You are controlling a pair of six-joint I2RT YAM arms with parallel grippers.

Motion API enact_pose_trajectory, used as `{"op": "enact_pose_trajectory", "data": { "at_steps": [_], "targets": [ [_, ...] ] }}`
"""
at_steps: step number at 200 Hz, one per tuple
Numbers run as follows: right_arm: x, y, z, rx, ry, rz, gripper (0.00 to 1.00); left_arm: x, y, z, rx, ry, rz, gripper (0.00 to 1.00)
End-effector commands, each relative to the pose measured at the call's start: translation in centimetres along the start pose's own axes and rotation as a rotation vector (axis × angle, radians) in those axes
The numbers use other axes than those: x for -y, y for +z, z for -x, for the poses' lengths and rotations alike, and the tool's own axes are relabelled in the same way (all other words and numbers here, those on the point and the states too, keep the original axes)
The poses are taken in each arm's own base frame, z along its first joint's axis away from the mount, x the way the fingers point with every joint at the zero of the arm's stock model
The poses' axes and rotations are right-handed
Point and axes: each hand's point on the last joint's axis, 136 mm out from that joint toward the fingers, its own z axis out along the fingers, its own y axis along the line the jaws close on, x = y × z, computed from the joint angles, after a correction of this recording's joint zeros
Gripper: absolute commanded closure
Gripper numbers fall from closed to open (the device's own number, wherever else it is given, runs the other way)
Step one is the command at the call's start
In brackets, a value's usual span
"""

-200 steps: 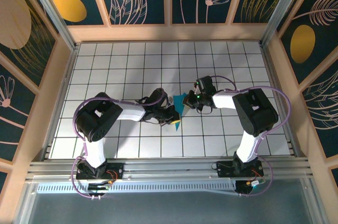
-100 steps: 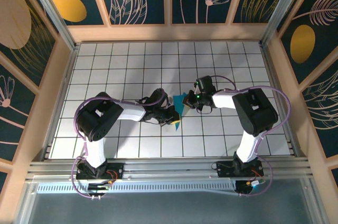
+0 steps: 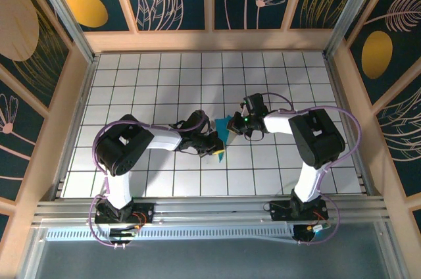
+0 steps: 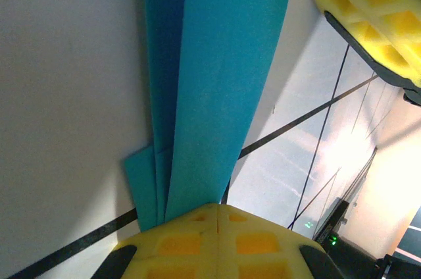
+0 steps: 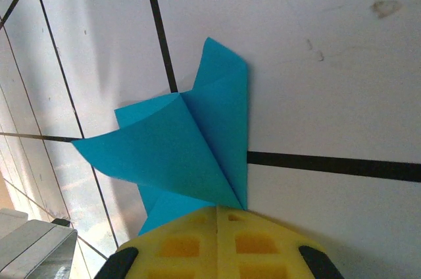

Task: Fold a paper plane with a square sheet of paper (fold left side to right side)
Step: Fold the wing for the fifth time at the center of the table.

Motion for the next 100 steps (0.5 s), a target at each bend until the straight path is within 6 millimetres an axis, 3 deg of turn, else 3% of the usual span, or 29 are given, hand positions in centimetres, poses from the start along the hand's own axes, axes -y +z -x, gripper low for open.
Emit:
{"op": "enact_pose_trajectory", "data": {
  "at_steps": [1,100],
  "targets": [
    [1.6,0.6,0.7,0.011,-0.007,-0.057,1.0,-6.6,0.9,-1.8,-0.044,-0.129,0.21,1.0],
    [1.0,0.0,6.0,0.093,-0.011,-0.017,1.0,-7.1,1.0,-2.1,-0.051,-0.139,0.218,1.0]
  ]
}}
